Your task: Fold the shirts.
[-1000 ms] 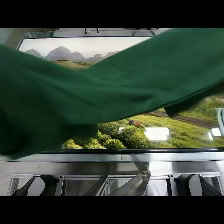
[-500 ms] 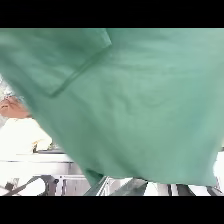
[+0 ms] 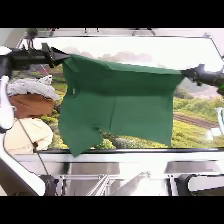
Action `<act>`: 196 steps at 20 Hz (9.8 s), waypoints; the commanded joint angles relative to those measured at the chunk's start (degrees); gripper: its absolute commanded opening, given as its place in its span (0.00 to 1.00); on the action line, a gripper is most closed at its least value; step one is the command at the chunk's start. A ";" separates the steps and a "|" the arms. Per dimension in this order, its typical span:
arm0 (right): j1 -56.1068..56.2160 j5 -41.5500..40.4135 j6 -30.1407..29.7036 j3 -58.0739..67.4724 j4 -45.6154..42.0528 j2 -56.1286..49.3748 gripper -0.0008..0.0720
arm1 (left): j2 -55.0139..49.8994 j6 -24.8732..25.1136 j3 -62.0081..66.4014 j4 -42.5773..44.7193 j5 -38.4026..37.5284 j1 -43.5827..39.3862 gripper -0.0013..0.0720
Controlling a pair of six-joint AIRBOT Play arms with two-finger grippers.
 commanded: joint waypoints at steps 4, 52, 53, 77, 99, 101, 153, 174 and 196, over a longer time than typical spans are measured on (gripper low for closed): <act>0.59 4.48 -3.78 10.01 8.28 -15.50 0.04 | -11.43 -1.05 0.37 -2.19 6.86 2.25 0.06; 12.50 6.88 13.05 -28.72 -23.02 7.85 0.04 | 25.83 -8.17 -64.94 40.94 18.78 -2.75 0.40; 12.24 7.74 13.03 -28.72 -23.08 8.72 0.04 | 24.61 -8.15 -63.04 40.98 17.44 -3.85 0.07; 1.07 0.70 16.20 -15.37 -25.40 12.81 0.04 | 23.65 -6.14 -30.18 26.03 6.36 -5.77 0.05; 3.65 5.77 13.57 6.78 -31.80 -12.96 0.66 | -0.92 -9.05 -1.99 13.05 -2.12 -8.55 0.48; 5.38 8.92 13.42 8.63 -30.10 -14.51 0.30 | -1.49 -9.03 -1.97 16.33 1.81 -14.71 0.32; 36.59 10.64 42.47 23.04 -35.71 -21.57 0.97 | 34.23 14.43 -54.34 -17.35 -7.72 -2.60 0.04; -9.07 25.70 46.80 23.06 -40.30 12.02 0.03 | 34.23 16.63 -54.40 -17.27 -9.97 -2.89 0.04; -49.72 18.60 51.34 -10.03 -79.76 15.67 0.31 | 34.16 16.79 -54.40 -12.94 -9.68 -21.99 0.04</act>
